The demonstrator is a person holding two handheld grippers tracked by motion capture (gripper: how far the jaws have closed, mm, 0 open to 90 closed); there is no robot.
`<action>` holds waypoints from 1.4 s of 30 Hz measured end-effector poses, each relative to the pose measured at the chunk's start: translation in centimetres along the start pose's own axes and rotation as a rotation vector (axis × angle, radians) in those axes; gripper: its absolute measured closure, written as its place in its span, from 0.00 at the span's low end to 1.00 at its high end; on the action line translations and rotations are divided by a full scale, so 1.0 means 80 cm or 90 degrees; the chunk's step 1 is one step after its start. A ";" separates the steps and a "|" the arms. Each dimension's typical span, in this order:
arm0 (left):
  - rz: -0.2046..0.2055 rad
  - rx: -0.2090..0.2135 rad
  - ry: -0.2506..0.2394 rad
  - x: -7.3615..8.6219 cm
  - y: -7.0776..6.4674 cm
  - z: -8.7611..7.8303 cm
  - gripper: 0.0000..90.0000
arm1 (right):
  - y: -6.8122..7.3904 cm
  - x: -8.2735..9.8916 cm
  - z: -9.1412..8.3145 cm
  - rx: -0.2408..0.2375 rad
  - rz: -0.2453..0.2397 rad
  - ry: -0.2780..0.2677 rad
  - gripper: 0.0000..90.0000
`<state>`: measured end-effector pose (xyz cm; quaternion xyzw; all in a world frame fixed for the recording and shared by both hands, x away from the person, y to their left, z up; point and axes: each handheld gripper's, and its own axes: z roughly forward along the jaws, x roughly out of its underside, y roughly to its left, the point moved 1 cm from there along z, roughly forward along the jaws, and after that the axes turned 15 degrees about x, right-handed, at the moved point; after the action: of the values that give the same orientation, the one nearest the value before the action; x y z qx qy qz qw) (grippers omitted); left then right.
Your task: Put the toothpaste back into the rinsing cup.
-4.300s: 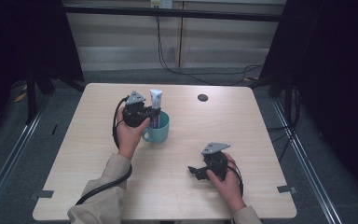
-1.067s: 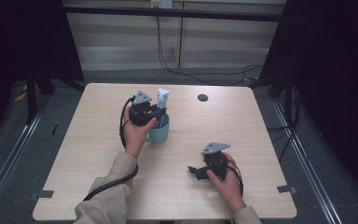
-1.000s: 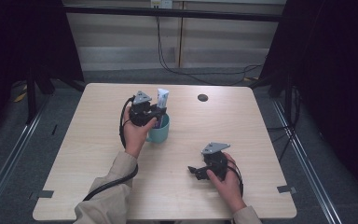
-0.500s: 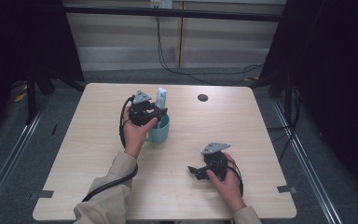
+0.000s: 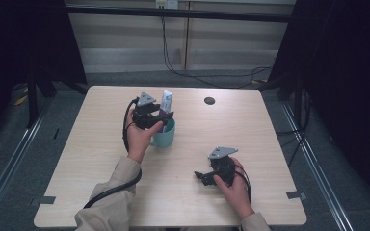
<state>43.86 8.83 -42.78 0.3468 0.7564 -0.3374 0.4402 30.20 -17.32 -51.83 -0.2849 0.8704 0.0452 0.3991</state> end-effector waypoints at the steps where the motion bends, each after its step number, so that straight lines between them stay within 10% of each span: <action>1: -0.001 0.001 -0.001 0.000 0.000 0.000 0.36 | 0.000 0.000 0.000 0.000 0.000 0.000 0.15; 42: -0.044 0.034 -0.006 0.015 0.012 -0.028 0.17 | 0.000 0.000 0.000 0.000 0.000 -0.001 0.15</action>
<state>43.27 11.44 -43.18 0.3306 0.7565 -0.3742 0.4224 30.20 -17.32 -51.83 -0.2848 0.8702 0.0453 0.3995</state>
